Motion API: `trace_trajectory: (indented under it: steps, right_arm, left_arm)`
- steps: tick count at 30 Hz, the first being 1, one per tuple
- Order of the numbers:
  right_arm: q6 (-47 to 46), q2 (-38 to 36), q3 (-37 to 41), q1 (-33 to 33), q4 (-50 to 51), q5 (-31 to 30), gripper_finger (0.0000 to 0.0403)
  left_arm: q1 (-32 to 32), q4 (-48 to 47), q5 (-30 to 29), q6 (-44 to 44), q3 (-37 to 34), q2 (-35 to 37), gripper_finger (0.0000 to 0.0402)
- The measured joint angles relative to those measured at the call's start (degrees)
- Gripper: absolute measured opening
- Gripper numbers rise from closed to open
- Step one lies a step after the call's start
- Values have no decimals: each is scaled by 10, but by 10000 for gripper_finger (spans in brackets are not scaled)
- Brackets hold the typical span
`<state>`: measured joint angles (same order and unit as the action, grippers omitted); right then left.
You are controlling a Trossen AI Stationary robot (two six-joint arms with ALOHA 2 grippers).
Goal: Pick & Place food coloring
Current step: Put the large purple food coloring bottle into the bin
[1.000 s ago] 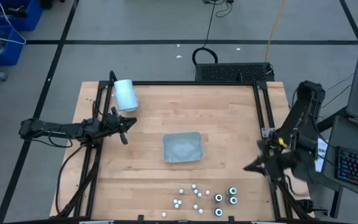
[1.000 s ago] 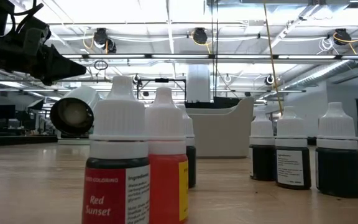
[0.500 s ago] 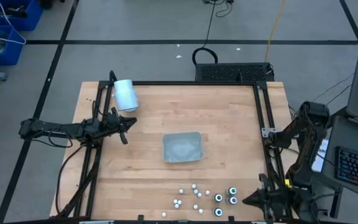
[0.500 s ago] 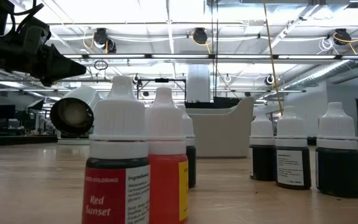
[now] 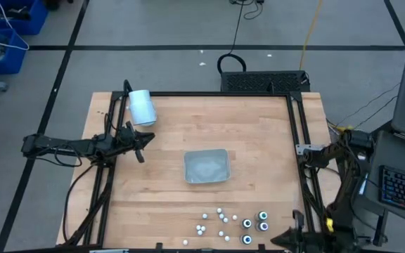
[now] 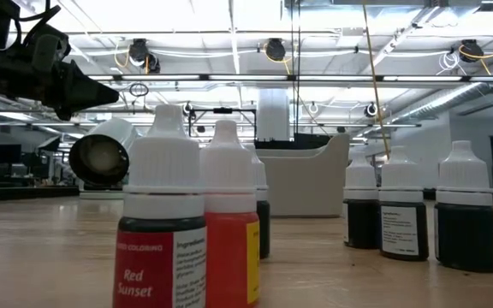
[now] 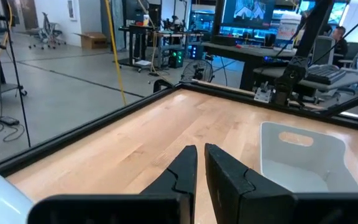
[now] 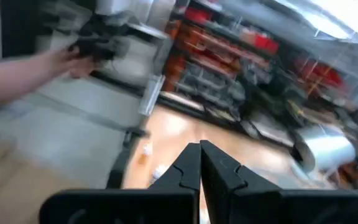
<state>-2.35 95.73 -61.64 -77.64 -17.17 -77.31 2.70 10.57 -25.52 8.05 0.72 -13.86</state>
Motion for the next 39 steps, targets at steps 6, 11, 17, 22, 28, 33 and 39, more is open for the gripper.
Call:
trace_trajectory:
  steps: [6, 11, 17, 22, 28, 33, 39]
  right_arm:
    - [-72, 33, -14, 0, 33, -26, 0]
    - [-104, 27, 15, 8, 38, -53, 0]
    - [-99, -34, 40, 70, 53, 31, 0]
    - [-168, -92, 46, 133, 160, 212, 0]
    - [-217, -106, 46, 100, 244, 256, 0]
    - [-296, -105, 46, 73, 299, 273, 5]
    - [-325, -105, 49, 80, 299, 309, 63]
  left_arm:
    - [0, 4, -1, -4, 0, -4, 37]
    - [0, 6, 0, -9, 0, -4, 37]
    - [0, 6, 0, -15, 0, -4, 37]
    - [0, 4, 0, -16, 0, -4, 37]
    - [0, 1, 0, -19, 0, -4, 37]
    - [0, -2, 1, -17, 0, -4, 37]
    - [0, -19, 2, 7, 0, -4, 37]
